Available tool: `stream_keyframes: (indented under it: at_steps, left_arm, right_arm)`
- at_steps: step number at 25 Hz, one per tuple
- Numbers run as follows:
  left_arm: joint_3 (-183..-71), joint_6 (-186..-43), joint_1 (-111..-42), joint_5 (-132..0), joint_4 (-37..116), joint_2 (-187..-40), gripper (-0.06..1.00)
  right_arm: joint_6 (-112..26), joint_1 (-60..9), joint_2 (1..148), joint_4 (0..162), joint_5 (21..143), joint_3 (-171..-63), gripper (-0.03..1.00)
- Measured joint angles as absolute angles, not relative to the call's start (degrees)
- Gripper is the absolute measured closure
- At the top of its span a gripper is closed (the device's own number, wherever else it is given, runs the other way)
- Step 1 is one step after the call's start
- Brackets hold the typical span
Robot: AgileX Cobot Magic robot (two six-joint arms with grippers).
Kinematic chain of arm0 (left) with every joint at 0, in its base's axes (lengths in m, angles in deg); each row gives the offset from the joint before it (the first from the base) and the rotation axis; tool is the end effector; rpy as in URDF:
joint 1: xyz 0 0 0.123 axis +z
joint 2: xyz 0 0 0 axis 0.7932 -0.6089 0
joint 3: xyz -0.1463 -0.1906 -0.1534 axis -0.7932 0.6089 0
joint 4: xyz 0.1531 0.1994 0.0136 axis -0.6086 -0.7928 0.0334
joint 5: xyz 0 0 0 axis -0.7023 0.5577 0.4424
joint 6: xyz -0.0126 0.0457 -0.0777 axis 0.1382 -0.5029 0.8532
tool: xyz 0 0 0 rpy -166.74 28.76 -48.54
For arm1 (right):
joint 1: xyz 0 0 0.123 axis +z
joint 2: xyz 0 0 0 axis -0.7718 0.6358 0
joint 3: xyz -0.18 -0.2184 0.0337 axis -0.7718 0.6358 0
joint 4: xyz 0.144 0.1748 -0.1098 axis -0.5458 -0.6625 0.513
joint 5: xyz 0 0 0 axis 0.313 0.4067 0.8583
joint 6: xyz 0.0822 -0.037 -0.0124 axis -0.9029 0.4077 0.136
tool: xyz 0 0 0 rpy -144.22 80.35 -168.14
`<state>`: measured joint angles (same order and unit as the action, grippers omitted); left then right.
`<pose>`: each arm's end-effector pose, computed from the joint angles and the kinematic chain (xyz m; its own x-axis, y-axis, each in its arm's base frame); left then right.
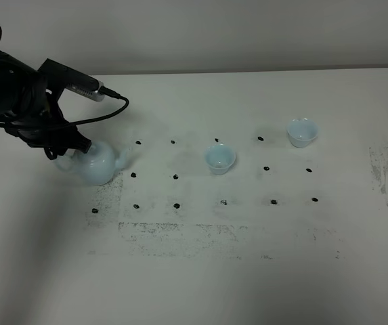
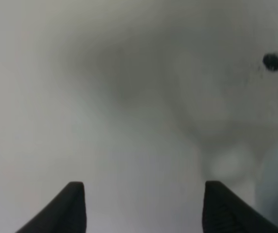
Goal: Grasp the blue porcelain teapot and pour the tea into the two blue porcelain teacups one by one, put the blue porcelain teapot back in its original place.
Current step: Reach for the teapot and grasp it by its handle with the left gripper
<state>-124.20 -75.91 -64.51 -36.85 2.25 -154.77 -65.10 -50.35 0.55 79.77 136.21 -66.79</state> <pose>0.4103 -0.0667 0.1688 -0.8125 0.4423 -0.3798 0.3371 0.8880 0.3128 -0.0112 0.0131 0.2807 -0.4696 0.0605 -0.8808 -0.1010 0.9874 0.1217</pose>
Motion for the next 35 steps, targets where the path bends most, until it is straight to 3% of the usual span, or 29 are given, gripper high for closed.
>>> stream_keyframes:
  at_steps: [27,35]
  left_arm:
    - [-124.2,-76.0,-65.2,-20.4,9.1,-154.8,0.41]
    - [-124.2,-79.0,-65.2,-16.9,11.8,-154.8,0.45]
  right_arm:
    - [-65.1,-50.3,0.6,79.8,136.0,-66.8,0.48]
    - [-65.1,-50.3,0.6,79.8,136.0,-66.8,0.48]
